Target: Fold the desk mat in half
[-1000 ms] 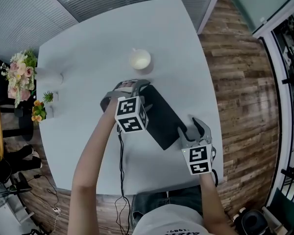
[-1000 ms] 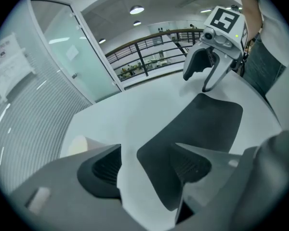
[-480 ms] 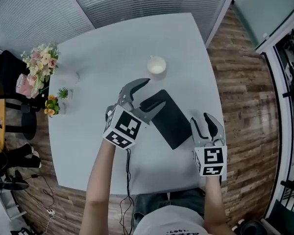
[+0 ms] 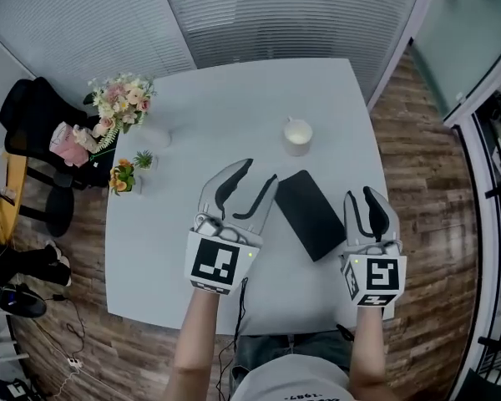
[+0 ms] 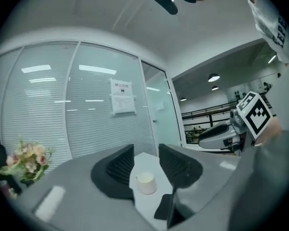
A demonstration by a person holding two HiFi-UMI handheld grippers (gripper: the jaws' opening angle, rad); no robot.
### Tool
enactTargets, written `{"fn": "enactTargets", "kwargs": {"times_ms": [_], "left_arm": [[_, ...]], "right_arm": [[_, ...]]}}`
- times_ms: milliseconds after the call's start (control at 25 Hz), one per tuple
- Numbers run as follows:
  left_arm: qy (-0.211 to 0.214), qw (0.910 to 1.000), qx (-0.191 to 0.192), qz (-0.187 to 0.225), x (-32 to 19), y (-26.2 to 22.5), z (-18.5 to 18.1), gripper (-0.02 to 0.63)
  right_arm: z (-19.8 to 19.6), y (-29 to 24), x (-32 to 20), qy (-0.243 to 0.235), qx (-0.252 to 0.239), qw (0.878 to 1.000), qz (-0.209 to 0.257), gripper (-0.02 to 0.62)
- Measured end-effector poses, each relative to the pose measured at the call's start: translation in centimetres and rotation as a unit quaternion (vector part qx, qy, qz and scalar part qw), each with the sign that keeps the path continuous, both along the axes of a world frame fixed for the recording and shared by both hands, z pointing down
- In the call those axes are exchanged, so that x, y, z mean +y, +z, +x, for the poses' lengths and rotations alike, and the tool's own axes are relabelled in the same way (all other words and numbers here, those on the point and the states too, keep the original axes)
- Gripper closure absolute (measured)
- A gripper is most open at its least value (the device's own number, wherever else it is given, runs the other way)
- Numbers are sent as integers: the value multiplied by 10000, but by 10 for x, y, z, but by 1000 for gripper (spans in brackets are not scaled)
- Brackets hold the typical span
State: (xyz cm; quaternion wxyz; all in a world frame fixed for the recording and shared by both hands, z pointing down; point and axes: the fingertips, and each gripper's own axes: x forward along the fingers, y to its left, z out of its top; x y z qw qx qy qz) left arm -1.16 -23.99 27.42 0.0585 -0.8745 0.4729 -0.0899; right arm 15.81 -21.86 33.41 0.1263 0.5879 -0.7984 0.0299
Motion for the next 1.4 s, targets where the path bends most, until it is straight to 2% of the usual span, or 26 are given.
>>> {"fn": "enactTargets", "kwargs": {"times_ms": [120, 280, 360, 640, 760, 880, 1400], "left_arm": [[-469, 9983, 42, 332, 14, -15, -22, 498], [-847, 9951, 412, 289, 29, -21, -46, 513], [-1059, 9925, 549, 270, 36, -22, -58, 543], [-1627, 9839, 668, 314, 50, -25, -87, 606], [-1861, 9793, 730, 319, 54, -26, -94, 606], [-1968, 9767, 792, 329, 57, -29, -96, 606], [-1852, 9784, 857, 329, 56, -35, -81, 606]], "right_arm": [[-14, -12, 3, -78, -26, 9999, 143, 457], [-31, -23, 7, -220, -10, 9994, 274, 459], [-36, -27, 9, -248, -13, 9991, 336, 462], [-41, -37, 16, -195, -92, 9986, 474, 504], [-40, -41, 19, -111, -132, 9983, 552, 541], [-39, -44, 21, -73, -178, 9979, 622, 572], [-30, -52, 20, -5, -182, 9973, 707, 572]]}}
